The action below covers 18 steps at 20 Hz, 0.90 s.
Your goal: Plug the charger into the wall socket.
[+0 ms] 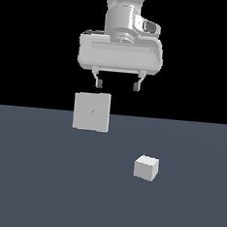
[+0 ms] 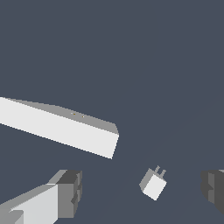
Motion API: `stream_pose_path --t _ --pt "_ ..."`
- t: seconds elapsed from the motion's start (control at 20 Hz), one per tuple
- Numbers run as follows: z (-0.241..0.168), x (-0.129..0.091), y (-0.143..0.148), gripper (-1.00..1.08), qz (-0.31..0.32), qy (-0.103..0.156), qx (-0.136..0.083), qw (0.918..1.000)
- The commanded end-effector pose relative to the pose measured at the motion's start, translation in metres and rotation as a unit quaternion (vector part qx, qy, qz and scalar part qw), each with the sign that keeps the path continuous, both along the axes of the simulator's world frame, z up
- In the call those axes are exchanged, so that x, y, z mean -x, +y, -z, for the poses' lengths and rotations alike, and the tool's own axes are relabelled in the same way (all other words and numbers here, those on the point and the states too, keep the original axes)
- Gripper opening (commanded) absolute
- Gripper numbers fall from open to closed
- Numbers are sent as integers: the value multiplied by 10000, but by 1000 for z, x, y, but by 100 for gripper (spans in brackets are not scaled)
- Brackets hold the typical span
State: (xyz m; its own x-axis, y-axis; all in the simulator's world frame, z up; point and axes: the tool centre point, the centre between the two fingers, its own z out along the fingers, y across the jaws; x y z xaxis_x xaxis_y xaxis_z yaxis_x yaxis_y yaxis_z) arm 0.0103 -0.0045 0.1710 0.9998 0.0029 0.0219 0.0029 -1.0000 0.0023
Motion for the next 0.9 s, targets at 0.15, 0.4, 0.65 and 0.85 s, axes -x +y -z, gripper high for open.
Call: stream_pose_path --t 0.15,0.4,0.65,0.85 --pt "1 1 -1 100 25 -10 2 10000" --pt "6 6 -5 100 179 -68 17 9998" --pt "17 15 -14 100 473 -181 44 9987" --pt "29 26 -23 100 808 -309 76 9962"
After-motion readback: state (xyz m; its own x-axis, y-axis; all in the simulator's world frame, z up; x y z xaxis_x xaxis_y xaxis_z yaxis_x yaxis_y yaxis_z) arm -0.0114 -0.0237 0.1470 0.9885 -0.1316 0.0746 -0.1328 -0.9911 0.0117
